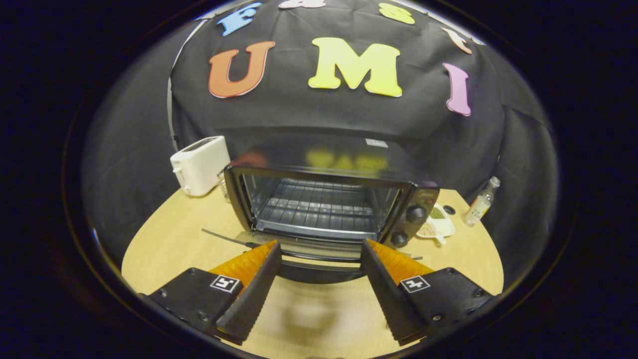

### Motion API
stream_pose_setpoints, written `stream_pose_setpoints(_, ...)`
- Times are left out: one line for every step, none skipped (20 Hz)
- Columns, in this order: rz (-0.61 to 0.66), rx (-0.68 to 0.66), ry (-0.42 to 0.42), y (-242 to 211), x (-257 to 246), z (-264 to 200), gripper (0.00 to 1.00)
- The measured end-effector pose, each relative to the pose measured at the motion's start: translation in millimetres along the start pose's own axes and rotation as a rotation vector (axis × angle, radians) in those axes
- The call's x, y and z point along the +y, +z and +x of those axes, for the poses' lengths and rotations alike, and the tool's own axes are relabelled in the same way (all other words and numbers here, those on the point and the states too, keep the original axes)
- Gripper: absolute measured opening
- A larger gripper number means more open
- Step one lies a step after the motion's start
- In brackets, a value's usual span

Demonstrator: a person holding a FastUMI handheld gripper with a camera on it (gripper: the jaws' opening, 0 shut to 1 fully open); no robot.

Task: Open the toaster oven, put the food inside, and close the toaster oven door.

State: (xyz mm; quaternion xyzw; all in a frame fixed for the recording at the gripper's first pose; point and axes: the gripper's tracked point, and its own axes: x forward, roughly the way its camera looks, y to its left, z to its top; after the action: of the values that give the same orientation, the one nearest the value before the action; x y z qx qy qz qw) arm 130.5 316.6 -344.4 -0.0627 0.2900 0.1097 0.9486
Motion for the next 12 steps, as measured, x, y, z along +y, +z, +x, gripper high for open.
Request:
stream_pose_setpoints(0.0,0.017,0.004,-8,1,-1,1.0)
stream_pose_setpoints(-0.005,0.037,0.007,-17,1,-2,1.0)
stream_pose_setpoints(-0.004,0.059,0.011,-26,2,-2,1.0)
stream_pose_setpoints(0.002,0.08,0.017,-36,2,-1,1.0)
stream_pose_setpoints(0.011,0.099,0.024,-44,2,0,1.0)
stream_pose_setpoints(0.012,0.125,0.028,-55,2,2,1.0)
stream_pose_setpoints(0.01,0.147,0.032,-65,2,3,1.0)
stream_pose_setpoints(0.014,0.166,0.034,-74,2,6,1.0)
stream_pose_setpoints(0.028,0.191,0.034,-83,2,11,1.0)
stream_pose_setpoints(0.045,0.219,0.035,-94,2,16,1.0)
stream_pose_setpoints(0.061,0.249,0.036,-102,2,21,1.0)
stream_pose_setpoints(0.069,0.279,0.04,-111,3,26,1.0)
